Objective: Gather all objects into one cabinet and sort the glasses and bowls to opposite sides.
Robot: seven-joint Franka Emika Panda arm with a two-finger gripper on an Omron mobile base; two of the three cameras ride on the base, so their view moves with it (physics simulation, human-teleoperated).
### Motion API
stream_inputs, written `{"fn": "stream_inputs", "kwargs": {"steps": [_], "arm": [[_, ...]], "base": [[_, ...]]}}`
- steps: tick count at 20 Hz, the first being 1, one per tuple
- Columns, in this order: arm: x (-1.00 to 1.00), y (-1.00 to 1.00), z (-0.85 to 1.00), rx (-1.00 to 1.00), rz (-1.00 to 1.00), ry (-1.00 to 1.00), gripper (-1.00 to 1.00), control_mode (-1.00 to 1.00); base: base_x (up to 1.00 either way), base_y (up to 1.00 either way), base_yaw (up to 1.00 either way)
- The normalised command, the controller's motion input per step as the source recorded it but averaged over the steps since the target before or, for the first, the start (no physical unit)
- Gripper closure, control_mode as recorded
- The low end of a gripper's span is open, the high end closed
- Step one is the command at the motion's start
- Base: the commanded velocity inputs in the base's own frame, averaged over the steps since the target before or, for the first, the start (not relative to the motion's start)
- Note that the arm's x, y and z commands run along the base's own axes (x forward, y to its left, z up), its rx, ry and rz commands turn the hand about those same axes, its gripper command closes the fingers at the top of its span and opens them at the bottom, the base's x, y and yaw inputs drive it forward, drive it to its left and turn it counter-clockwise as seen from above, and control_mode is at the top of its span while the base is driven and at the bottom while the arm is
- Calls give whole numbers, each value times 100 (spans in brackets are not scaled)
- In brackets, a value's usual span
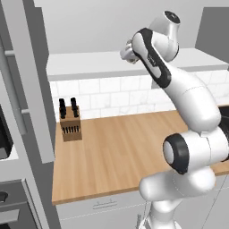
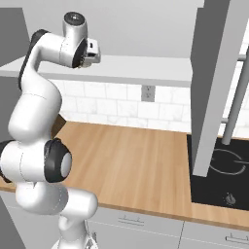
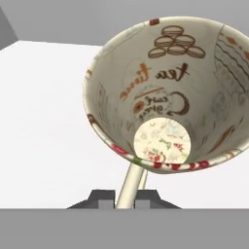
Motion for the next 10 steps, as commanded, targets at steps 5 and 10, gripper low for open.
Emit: {"fn": "stream_inputs", "kwargs": {"steps": [5,10], "arm": [[-100,0,9,3,0,0,100,-100],[-100,0,19,4,0,0,100,-100]], "base": [[0,0,0],[0,0,0]]}}
